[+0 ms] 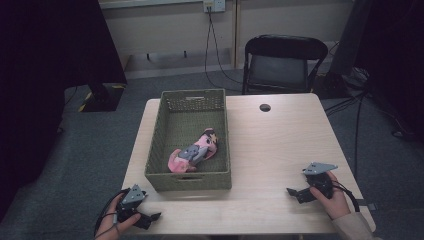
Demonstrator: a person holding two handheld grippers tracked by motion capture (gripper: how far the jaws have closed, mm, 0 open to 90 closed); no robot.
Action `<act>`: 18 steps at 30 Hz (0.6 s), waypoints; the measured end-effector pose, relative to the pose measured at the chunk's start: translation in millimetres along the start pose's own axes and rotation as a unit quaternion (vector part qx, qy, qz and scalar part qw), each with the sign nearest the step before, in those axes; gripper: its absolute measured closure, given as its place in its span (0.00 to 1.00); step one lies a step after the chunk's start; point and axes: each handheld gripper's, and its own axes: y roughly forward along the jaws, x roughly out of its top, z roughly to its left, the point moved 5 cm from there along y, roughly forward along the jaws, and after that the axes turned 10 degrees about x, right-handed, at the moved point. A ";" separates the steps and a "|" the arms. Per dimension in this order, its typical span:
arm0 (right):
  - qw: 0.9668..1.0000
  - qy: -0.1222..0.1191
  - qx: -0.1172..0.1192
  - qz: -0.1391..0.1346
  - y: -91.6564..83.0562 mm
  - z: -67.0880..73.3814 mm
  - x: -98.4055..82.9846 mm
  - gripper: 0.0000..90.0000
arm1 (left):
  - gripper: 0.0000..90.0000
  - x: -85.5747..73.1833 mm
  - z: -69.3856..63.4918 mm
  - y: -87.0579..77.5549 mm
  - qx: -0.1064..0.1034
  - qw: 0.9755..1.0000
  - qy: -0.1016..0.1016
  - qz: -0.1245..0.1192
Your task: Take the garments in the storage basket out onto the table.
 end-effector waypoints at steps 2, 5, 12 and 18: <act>1.000 0.000 0.000 0.000 0.0 0.1 0.0 0.00 | 0.00 0.3 -0.1 -0.2 -0.001 1.000 -0.002 0.001; 1.000 0.000 0.000 0.000 0.0 0.0 0.0 0.00 | 0.02 0.7 0.1 -0.9 -0.003 1.000 0.003 0.005; 1.000 0.000 0.000 0.000 0.0 0.0 0.0 0.00 | 0.03 5.0 1.6 -4.7 -0.003 1.000 -0.004 -0.006; 1.000 0.000 0.000 0.000 0.0 0.1 0.0 0.00 | 0.03 10.8 2.8 -16.0 -0.015 1.000 -0.010 -0.016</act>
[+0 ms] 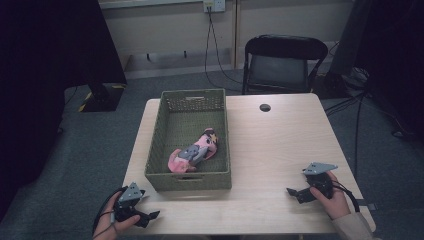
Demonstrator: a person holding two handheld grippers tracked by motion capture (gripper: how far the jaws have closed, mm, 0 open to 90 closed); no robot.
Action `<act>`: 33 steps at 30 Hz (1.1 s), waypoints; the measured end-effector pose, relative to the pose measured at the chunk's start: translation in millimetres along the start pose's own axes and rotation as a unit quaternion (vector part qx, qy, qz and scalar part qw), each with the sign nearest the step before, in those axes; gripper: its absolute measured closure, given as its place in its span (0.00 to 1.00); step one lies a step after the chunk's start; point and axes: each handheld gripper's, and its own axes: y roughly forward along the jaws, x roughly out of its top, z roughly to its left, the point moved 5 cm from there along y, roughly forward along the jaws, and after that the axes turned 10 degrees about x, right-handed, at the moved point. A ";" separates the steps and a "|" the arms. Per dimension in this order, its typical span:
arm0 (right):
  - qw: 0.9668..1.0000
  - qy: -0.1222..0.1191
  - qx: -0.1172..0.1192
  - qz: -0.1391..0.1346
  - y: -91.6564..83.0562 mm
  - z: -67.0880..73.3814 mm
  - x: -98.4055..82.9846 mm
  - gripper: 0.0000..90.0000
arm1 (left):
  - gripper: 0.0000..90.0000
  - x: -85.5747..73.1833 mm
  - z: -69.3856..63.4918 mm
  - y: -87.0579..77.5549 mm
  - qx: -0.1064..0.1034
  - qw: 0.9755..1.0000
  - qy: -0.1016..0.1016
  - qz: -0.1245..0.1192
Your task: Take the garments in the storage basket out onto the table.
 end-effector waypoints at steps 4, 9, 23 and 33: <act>1.000 0.000 0.000 0.000 0.0 0.0 0.0 0.00 | 0.03 4.6 0.3 -4.3 0.001 1.000 0.002 -0.006; 1.000 0.000 0.000 0.000 0.0 0.0 0.0 0.00 | 0.03 12.1 -1.2 -10.8 -0.008 1.000 0.000 -0.013; 1.000 0.000 0.000 0.000 0.0 0.0 0.0 0.00 | 0.04 31.7 -0.8 -24.9 -0.016 0.999 -0.004 -0.035; 1.000 0.000 0.000 0.000 0.0 0.1 -0.1 0.00 | 0.04 51.4 -5.7 -35.9 -0.021 0.999 -0.001 -0.050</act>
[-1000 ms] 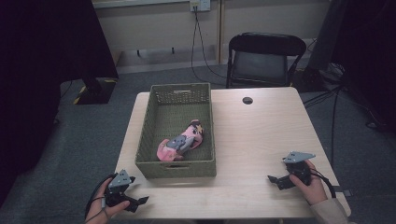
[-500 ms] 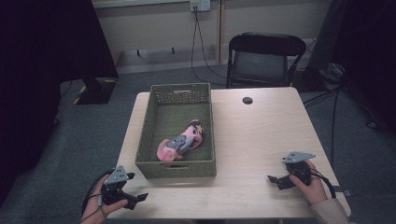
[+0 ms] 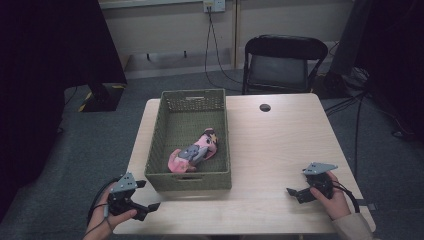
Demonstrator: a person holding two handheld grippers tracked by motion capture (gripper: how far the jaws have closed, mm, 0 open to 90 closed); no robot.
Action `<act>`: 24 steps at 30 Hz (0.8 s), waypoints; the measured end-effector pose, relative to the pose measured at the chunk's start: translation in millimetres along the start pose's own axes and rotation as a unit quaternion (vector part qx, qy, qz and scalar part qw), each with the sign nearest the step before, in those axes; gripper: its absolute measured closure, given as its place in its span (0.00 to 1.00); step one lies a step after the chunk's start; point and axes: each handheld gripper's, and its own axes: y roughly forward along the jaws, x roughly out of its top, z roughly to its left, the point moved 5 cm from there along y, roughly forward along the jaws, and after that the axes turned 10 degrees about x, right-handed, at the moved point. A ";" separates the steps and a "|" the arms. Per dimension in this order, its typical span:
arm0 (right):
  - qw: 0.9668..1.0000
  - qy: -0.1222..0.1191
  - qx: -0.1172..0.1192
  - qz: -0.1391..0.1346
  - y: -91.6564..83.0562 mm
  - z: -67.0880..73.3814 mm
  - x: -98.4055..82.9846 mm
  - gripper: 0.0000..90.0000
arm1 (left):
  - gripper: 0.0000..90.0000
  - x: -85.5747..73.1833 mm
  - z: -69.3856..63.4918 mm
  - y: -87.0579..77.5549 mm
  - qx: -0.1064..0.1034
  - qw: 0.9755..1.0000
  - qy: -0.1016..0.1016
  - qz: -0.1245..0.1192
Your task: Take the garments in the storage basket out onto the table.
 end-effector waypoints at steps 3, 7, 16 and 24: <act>1.000 0.000 0.000 0.000 0.0 -0.1 0.0 0.00 | 0.04 6.5 -0.5 -2.1 -0.005 1.000 -0.004 -0.004; 1.000 0.000 0.000 0.000 0.0 0.0 0.0 0.00 | 0.04 14.3 -1.1 -5.4 -0.011 1.000 -0.005 -0.006; 1.000 0.000 0.000 0.000 0.0 0.1 0.0 0.00 | 0.04 30.0 -0.8 -12.2 -0.016 1.000 -0.004 -0.003; 1.000 0.000 0.000 0.000 0.0 0.1 -0.1 0.00 | 0.04 43.3 1.7 -16.7 -0.016 1.000 0.002 -0.002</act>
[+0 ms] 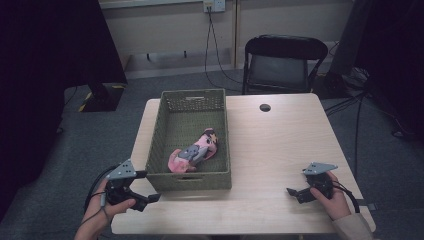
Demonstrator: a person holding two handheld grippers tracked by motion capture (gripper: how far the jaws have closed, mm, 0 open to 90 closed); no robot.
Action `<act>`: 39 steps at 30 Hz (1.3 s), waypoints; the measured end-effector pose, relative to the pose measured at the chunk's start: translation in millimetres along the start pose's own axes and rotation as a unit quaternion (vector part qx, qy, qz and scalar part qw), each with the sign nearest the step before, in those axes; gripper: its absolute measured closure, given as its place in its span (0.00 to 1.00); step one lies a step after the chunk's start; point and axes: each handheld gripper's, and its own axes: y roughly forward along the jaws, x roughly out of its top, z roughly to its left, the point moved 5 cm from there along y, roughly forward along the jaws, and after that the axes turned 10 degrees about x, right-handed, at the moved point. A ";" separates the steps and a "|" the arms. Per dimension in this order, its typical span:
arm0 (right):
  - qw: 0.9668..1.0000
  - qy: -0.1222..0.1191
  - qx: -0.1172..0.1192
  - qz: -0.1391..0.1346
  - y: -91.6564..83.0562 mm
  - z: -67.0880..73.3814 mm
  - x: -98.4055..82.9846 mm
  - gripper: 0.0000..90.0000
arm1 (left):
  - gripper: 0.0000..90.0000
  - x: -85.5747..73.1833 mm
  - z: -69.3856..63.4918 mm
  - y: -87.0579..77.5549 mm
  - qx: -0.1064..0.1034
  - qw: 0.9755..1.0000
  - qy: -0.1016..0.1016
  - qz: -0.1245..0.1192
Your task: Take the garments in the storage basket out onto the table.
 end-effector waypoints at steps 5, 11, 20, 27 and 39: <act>1.000 0.000 0.000 0.000 0.0 -0.1 0.0 0.00 | 0.04 10.0 1.7 2.2 0.001 1.000 -0.003 -0.002; 1.000 0.000 0.000 0.000 0.0 0.0 0.0 0.00 | 0.04 22.9 4.8 7.5 0.005 1.000 -0.003 -0.002; 1.000 0.000 0.000 0.000 0.0 0.0 0.0 0.00 | 0.04 42.5 10.9 15.5 0.011 1.000 -0.011 -0.014; 1.000 0.000 0.000 0.000 0.0 -0.1 0.0 0.00 | 0.04 53.2 15.1 24.7 0.017 1.000 -0.016 -0.017; 1.000 0.000 0.000 0.000 0.0 0.0 0.0 0.00 | 0.04 67.5 19.3 40.0 0.021 0.999 -0.022 -0.019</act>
